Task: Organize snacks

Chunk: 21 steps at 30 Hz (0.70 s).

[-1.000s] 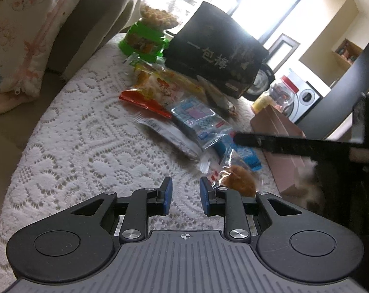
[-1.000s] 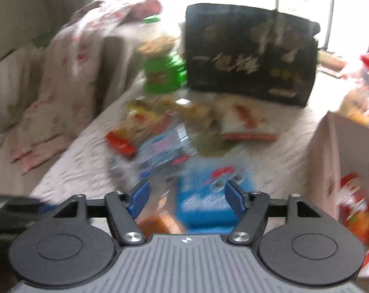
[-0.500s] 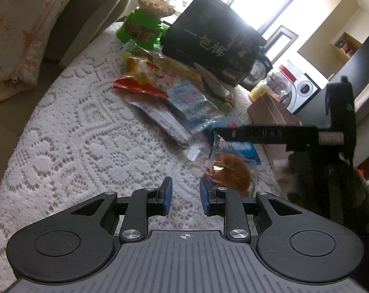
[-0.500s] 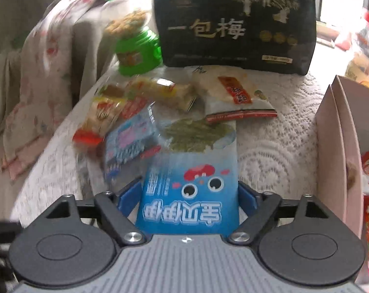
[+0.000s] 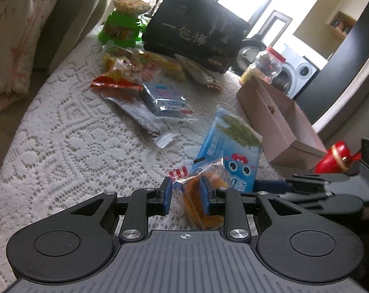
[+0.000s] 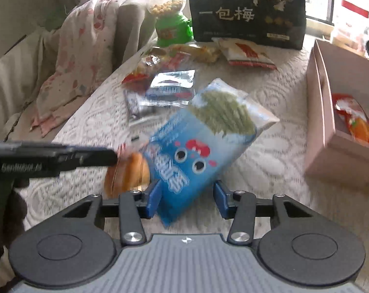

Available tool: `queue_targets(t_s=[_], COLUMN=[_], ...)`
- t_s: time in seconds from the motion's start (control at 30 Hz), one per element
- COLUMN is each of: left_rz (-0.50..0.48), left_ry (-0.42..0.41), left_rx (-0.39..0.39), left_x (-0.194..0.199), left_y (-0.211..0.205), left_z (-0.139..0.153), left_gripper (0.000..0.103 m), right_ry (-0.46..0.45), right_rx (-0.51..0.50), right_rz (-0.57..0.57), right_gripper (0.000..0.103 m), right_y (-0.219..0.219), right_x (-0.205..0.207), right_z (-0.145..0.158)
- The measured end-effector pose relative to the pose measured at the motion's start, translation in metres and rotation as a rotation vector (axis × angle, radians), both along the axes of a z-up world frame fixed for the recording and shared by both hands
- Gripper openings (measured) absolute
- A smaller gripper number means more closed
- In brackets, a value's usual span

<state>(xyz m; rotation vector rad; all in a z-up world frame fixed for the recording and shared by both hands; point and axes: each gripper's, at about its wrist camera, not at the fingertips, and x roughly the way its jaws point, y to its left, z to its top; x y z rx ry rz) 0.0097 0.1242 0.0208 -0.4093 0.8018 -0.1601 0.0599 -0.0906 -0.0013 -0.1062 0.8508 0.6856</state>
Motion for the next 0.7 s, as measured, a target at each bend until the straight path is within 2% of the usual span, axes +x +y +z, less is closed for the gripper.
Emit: queue_targets(t_s=[0.17,0.33,0.47,0.6,0.63,0.7], left_rz=[-0.019,-0.03,-0.024,-0.098,-0.117,-0.14], left_ry=[0.008,0.002,-0.047,-0.08,-0.088,-0.114], left_rx=[0.088,0.147,0.232,0.262,0.288,0.385], left_x=[-0.008,-0.014,-0.022,-0.022,-0.022,-0.022], left_y=[-0.02,-0.037,-0.058,-0.084,-0.091,-0.103], left_z=[0.01,0.014,0.019,0.02,0.018,0.013], left_gripper=[0.028,0.028,0.028,0.028,0.03,0.033], right_ry=[-0.067,-0.114,-0.154,-0.19,-0.211,-0.243], right_rx=[0.017,0.05,0.072,0.091,0.093,0.076], right_rz=[-0.025,-0.097,-0.166,-0.208,-0.212,-0.214], right_gripper=[0.047,0.056,0.058,0.059,0.06,0.06], right_y=[-0.011,-0.033,-0.054,-0.062,-0.062,-0.059], right_x=[-0.02,-0.034,-0.045,-0.05,-0.052,-0.057], right_z=[-0.007,-0.012,-0.021,-0.027,-0.03,-0.032])
